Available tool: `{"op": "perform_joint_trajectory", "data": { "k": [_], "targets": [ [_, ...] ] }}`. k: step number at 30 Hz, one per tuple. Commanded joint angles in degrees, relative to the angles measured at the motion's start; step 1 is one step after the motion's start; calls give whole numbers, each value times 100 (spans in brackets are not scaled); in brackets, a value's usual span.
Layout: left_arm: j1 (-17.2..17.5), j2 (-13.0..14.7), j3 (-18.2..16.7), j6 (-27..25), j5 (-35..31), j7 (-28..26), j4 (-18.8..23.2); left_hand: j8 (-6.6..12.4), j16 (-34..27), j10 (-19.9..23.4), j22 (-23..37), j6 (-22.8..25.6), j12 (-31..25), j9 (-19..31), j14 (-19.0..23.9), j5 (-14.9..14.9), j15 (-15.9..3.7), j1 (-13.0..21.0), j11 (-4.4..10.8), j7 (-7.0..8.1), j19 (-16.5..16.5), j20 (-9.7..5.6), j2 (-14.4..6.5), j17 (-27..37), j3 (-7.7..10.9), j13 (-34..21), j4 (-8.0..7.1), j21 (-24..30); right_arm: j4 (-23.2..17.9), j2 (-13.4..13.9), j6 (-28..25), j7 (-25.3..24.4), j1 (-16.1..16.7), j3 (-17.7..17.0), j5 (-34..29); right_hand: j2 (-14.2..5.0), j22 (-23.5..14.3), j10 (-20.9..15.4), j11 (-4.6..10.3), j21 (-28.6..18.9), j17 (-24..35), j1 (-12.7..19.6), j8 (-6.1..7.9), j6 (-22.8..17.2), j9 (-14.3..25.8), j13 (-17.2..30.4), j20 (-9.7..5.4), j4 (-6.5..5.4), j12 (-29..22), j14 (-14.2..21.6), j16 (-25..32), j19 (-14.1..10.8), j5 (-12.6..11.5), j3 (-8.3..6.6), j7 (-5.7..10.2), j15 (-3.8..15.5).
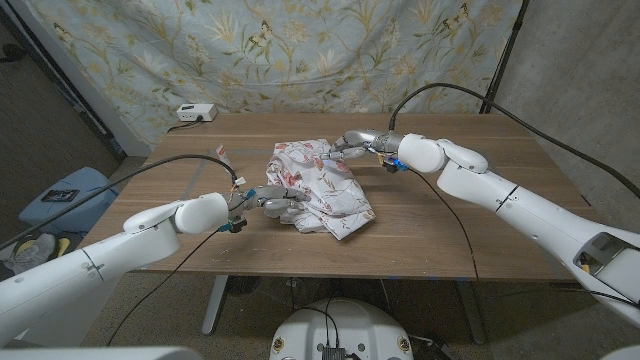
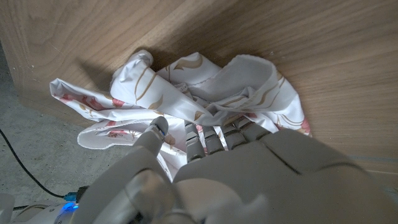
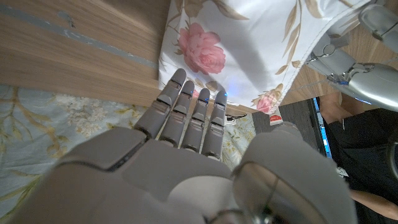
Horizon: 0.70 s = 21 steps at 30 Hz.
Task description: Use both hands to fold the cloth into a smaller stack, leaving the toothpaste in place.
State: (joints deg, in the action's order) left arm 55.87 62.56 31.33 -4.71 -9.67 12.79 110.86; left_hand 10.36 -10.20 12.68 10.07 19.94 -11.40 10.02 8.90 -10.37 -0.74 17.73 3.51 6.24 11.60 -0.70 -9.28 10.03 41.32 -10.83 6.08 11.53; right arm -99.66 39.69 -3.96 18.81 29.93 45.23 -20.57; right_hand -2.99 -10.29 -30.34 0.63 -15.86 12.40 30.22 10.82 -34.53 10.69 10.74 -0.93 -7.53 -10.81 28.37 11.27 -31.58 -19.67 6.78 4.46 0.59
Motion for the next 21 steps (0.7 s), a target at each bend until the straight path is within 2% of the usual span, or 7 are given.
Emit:
{"op": "perform_joint_trajectory", "data": {
  "k": [1,21],
  "targets": [
    [11,48,4,9,37,79,-26,-3,-19,20,25,-21,-36,20,4,7,32,28,-18,-19,49,114,-9,13,5,-15,6,19,274,-220,-50,-12,-33,274,-153,-77,-7,28,19,37,8,-29,4,38,-1,13,3,-65,-1,-24,30,13,-45,1,1,12],
    [-68,26,121,8,5,286,-111,3,-16,19,26,-10,-37,20,-7,5,33,37,-20,-29,38,118,-12,8,2,-15,13,20,854,-516,115,-145,-63,637,-373,-168,-5,31,24,49,2,-116,6,51,-2,15,-19,-102,-6,12,55,-28,-55,12,0,61]
  ]
}}
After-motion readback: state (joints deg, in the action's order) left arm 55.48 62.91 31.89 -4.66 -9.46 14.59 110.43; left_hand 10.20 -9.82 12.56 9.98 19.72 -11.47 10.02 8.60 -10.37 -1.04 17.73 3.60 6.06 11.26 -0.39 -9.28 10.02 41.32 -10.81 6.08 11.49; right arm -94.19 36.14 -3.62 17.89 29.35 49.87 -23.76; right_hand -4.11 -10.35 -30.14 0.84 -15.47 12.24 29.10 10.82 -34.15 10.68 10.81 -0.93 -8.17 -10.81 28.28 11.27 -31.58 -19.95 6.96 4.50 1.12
